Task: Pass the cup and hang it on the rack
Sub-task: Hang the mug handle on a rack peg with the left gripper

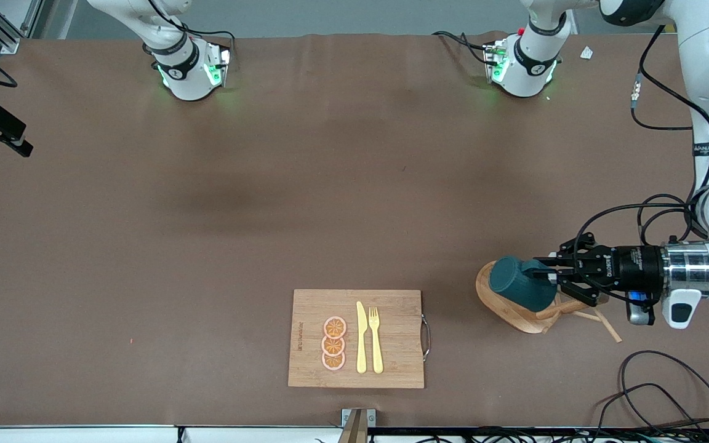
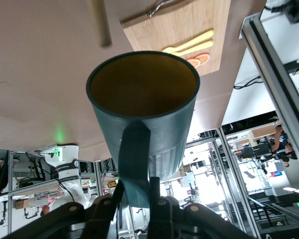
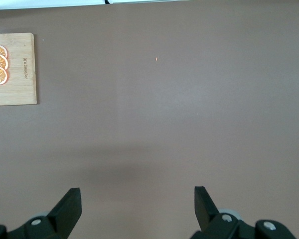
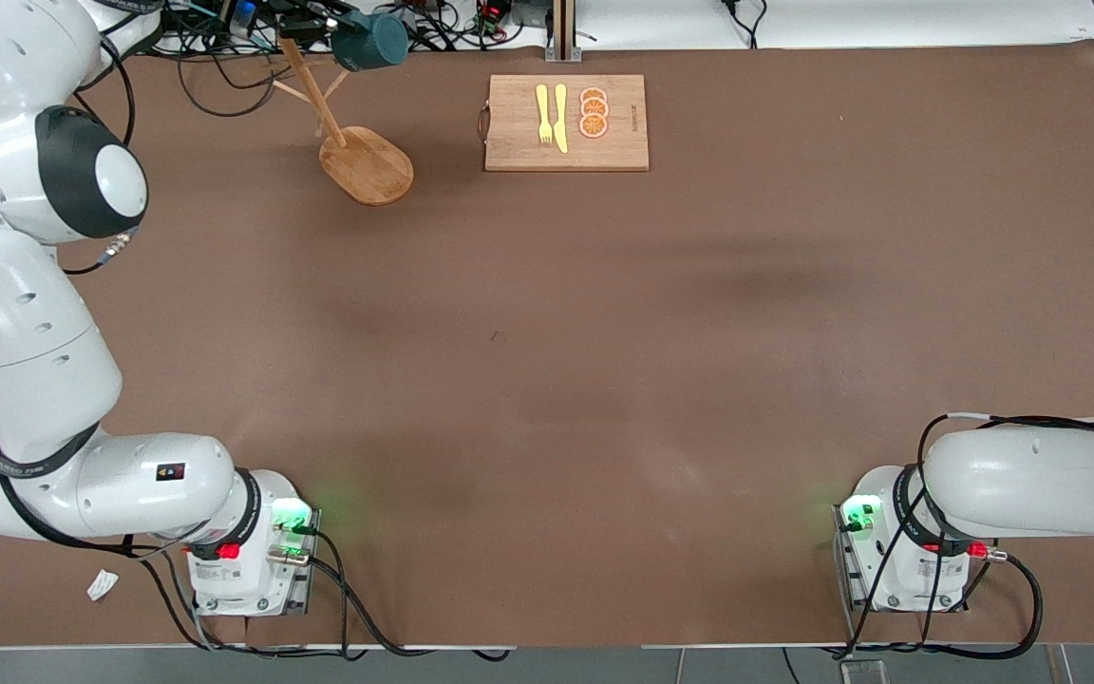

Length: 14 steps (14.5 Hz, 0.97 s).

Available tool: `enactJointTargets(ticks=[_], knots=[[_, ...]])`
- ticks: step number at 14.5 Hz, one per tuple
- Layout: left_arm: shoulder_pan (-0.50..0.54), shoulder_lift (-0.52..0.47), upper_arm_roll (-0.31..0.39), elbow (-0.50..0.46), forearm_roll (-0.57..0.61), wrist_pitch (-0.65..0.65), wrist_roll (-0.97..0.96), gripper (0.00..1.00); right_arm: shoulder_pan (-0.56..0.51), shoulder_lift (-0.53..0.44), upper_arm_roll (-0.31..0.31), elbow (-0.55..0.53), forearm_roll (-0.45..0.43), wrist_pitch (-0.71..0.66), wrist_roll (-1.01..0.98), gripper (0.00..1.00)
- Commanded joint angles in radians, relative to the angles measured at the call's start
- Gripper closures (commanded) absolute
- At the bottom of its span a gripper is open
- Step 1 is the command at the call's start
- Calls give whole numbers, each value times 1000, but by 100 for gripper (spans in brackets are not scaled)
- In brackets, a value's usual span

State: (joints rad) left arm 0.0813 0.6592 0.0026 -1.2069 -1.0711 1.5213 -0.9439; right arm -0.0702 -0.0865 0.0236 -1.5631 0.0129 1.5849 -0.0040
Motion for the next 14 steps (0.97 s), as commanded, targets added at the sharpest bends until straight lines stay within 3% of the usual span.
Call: enactJointTargets(ticks=[1,14], knots=[[15,13,-4,7,-21,-12,-7,100,-2,-6,2,-6,-4,3,-2,0],[48,53,4,10,53,-10,36,100,0,-6,2,-6,-4,1,-2,0]])
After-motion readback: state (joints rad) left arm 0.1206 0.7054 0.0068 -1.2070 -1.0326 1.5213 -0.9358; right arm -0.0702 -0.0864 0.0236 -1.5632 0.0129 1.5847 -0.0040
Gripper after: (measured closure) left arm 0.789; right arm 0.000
